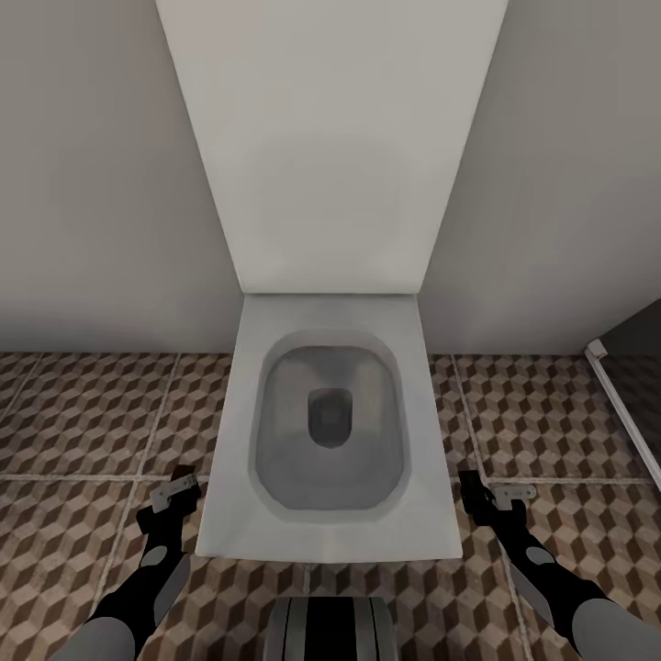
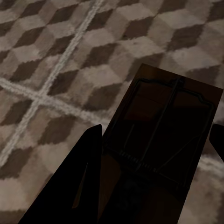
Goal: Take the four mousetraps from the cabinet in the bathroom and place them on the bathroom floor. Make sure all four end up on the same floor surface, and ensure that at least two of them are either under or directly next to the same bathroom sink.
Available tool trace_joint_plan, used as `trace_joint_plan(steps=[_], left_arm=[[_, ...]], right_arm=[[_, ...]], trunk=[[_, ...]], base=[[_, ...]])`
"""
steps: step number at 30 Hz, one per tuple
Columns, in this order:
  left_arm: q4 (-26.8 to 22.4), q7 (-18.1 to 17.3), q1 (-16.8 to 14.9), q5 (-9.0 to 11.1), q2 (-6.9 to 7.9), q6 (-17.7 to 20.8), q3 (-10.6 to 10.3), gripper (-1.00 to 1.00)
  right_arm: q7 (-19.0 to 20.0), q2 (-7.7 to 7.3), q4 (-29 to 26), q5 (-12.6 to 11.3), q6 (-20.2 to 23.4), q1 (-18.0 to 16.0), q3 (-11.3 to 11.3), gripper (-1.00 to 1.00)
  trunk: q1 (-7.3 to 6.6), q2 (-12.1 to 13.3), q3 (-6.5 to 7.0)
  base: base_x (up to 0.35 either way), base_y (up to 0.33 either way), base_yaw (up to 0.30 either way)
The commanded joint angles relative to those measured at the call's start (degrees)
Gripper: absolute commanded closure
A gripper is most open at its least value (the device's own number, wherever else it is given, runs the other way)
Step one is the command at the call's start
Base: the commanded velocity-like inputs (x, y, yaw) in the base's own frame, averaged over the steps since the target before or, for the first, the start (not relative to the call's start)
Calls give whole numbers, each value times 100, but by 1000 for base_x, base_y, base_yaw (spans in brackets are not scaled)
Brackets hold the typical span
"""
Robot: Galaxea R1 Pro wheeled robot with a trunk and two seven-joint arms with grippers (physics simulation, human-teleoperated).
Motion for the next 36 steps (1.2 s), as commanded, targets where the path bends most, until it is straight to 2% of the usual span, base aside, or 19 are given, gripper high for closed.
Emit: trace_joint_plan(steps=[1, 4, 7, 23, 28, 36], left_arm=[[2, 8, -2, 34, 1, -20, -10, 100], [2, 8, -2, 34, 1, -17, -11, 100], [2, 7, -2, 31, 1, -20, -11, 100], [9, 14, -3, 34, 9, -16, 12, 100], [12, 14, -3, 37, 29, -22, 15, 100], [13, 9, -1, 42, 49, -16, 2, 100]], right_arm=[[-1, -4, 2, -62, -19, -3, 47, 100], [-1, -4, 1, -61, -19, -3, 47, 100], [-1, -4, 2, -63, -19, -3, 47, 100], [-10, -4, 5, -70, -19, -2, 47, 100], [-10, -4, 5, -70, -19, -1, 47, 100], [-10, -4, 5, -70, -19, -3, 47, 100]], trunk=[[-1, -1, -3], [-1, -1, -3], [7, -5, -70], [7, -5, -70], [20, -12, -180], [20, -12, -180]], base=[[0, 0, 0], [0, 0, 0], [0, 0, 0], [0, 0, 0], [0, 0, 0], [0, 0, 0]])
